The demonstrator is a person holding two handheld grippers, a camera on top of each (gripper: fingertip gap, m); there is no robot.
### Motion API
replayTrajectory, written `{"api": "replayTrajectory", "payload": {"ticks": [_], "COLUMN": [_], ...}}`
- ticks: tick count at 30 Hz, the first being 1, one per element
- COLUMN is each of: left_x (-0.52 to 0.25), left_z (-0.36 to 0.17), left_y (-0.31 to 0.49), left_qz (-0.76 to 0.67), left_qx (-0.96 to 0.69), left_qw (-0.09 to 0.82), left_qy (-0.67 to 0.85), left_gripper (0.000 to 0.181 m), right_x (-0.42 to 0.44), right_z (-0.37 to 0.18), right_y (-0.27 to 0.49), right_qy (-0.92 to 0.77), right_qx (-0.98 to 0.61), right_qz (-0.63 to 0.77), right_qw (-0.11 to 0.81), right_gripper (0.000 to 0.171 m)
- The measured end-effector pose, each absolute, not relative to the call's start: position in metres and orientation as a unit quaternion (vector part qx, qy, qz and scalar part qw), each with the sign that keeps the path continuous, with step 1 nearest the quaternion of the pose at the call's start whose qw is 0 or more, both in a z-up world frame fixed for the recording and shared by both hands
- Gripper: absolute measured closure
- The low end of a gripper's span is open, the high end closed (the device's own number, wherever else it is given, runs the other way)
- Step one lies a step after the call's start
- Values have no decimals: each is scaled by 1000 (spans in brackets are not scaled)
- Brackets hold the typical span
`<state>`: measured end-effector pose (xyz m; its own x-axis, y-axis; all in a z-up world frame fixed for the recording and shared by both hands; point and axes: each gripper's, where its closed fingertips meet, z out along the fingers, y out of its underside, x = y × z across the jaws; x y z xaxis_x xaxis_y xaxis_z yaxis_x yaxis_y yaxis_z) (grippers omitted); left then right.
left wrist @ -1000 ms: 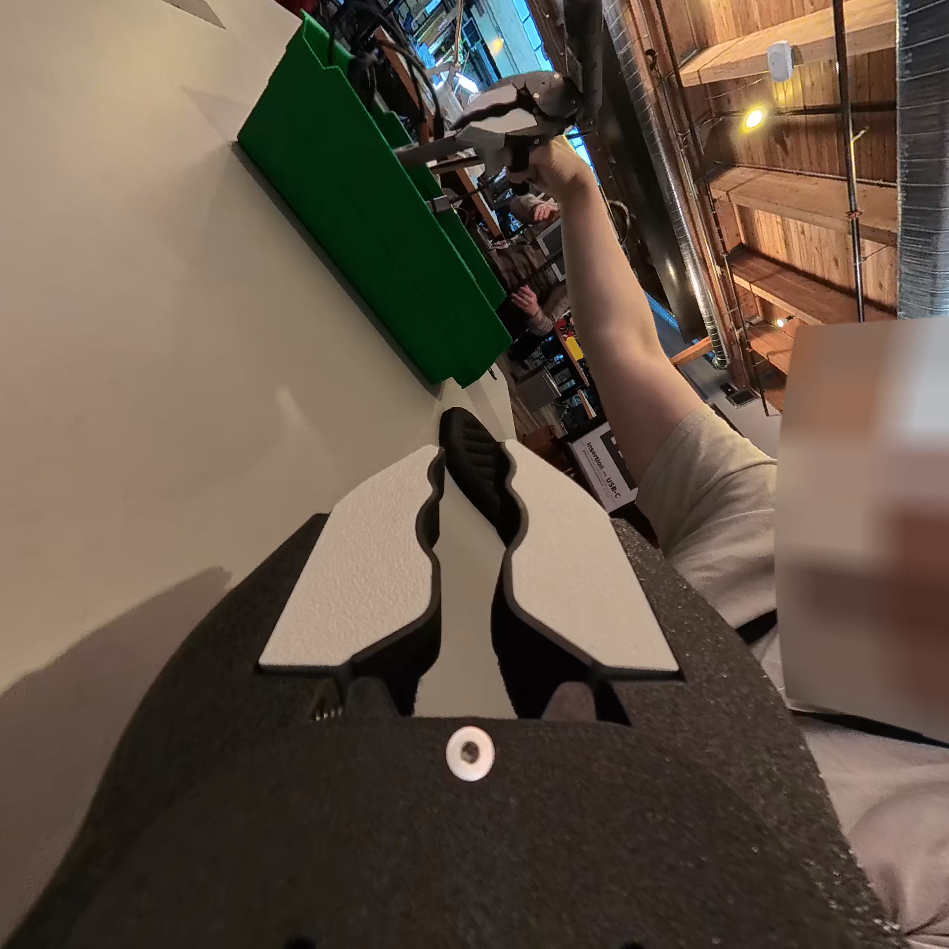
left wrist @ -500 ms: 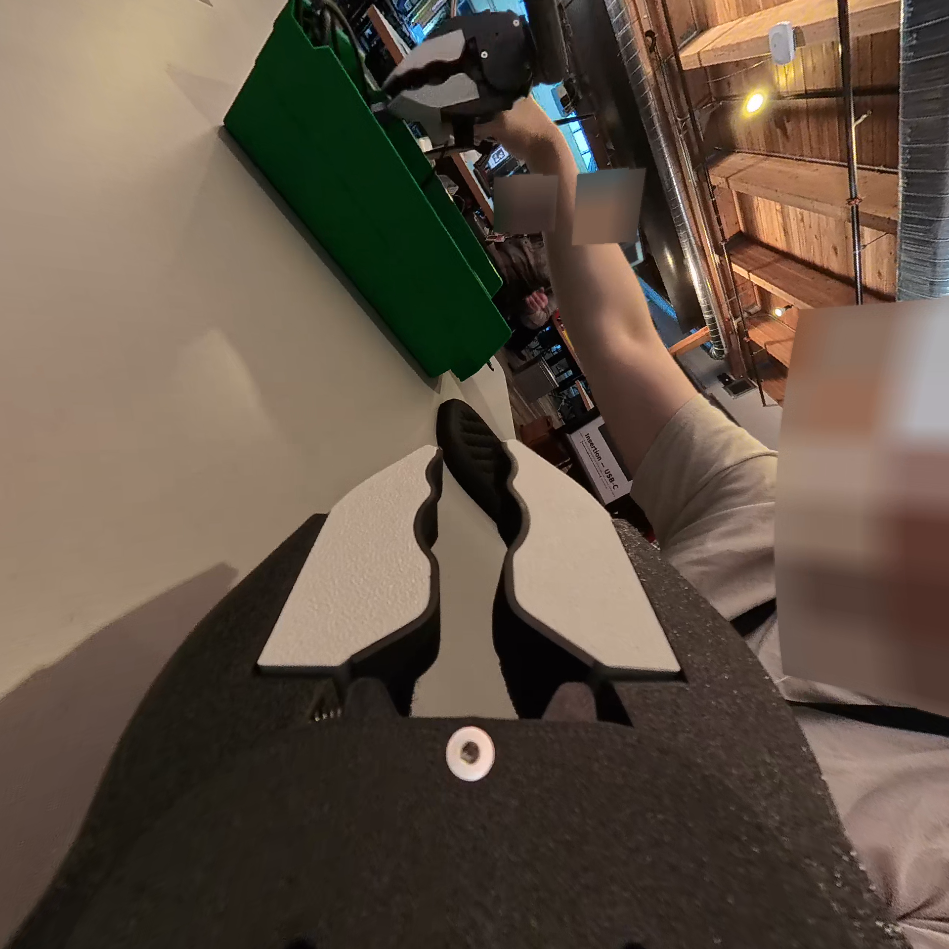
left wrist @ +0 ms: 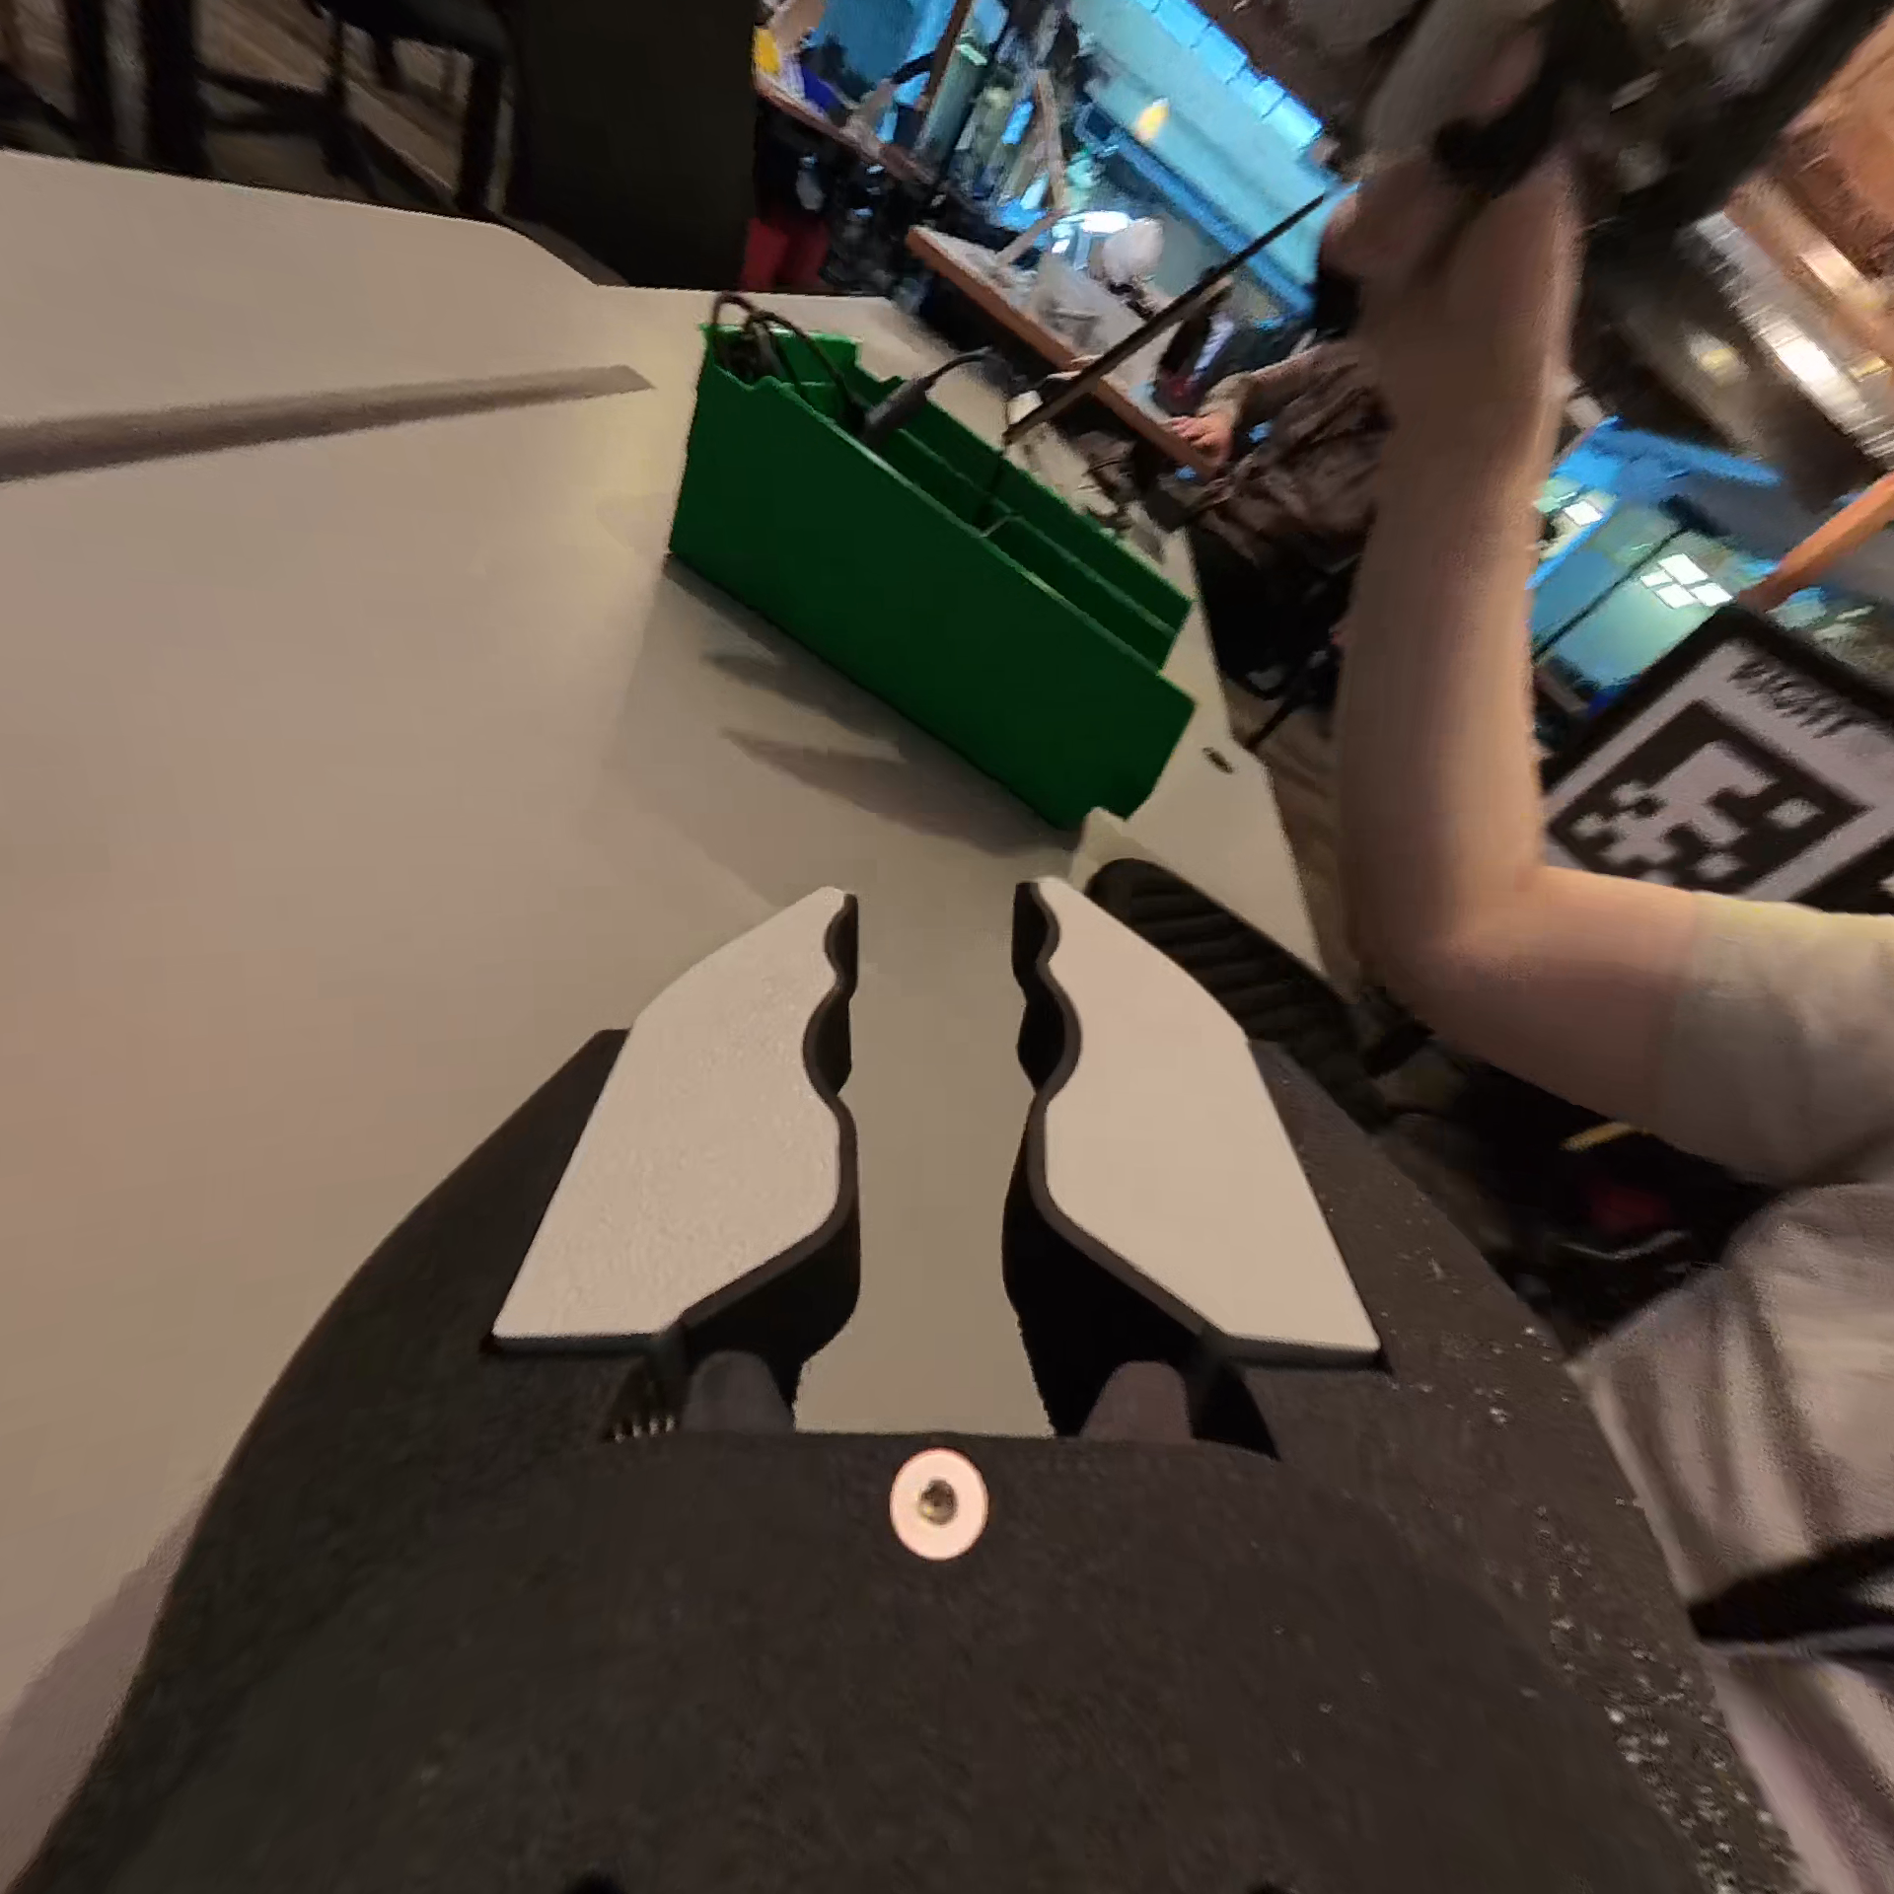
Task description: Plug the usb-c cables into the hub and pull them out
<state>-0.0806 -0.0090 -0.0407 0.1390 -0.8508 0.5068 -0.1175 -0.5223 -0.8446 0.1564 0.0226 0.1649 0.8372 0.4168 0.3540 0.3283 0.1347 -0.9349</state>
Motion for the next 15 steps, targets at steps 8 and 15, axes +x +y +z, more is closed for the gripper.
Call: {"api": "replayTrajectory", "payload": {"ticks": [8, 15], "left_x": [-92, -143], "left_z": [-23, 39], "left_y": [4, -16], "left_qz": [-474, -396], "left_qx": [-676, -682], "left_qw": [435, 516], "left_qy": [359, 335], "left_gripper": [142, 147], "right_x": [49, 45], "right_z": [122, 89], "right_y": [32, 51], "right_qy": [-283, -310], "right_qx": [-659, -698], "right_qz": [91, 91], "right_qw": [691, 639], "right_gripper": [142, 136]}}
